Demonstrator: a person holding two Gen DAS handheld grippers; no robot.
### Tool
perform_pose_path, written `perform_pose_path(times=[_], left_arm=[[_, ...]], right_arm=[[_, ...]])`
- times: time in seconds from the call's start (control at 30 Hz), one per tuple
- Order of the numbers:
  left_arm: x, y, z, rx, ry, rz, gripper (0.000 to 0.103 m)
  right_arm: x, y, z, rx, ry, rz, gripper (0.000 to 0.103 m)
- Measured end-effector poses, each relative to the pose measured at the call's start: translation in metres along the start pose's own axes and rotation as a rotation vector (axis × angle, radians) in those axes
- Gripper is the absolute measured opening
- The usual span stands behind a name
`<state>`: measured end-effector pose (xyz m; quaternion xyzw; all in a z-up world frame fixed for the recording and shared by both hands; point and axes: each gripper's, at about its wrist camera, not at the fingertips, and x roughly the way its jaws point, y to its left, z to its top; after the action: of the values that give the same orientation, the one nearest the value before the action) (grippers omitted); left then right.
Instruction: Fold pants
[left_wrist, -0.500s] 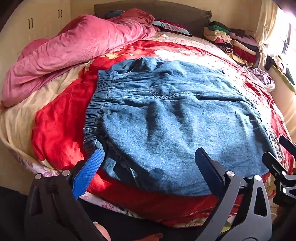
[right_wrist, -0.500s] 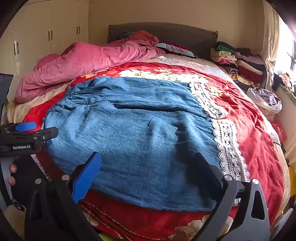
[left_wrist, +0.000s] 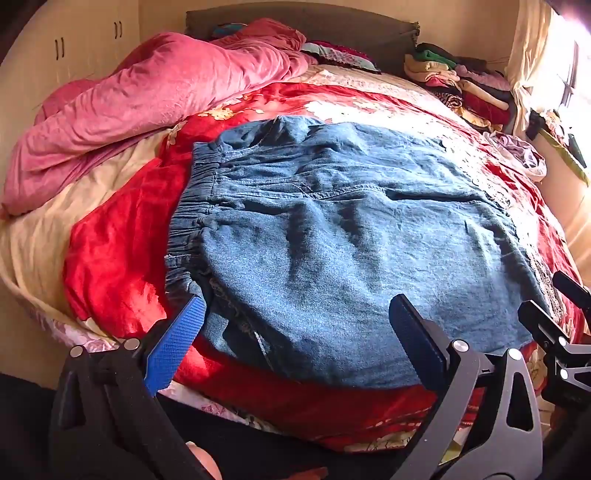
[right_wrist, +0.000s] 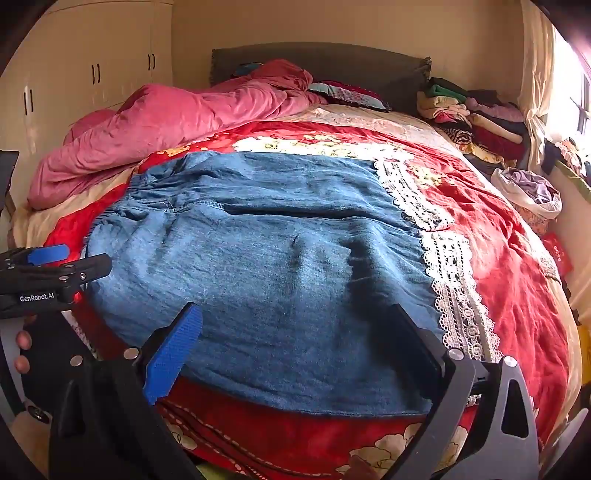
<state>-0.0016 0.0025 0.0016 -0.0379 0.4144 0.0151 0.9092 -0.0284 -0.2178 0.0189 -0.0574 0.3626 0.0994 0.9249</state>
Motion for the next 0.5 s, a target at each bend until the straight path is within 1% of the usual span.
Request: perform_pose_path(times=[0.5], left_arm=[[-0.006, -0.010, -0.001, 0.007, -0.001, -0.007, 0.094]], right_arm=[[-0.001, -0.002, -0.001, 0.002, -0.002, -0.013, 0.099]])
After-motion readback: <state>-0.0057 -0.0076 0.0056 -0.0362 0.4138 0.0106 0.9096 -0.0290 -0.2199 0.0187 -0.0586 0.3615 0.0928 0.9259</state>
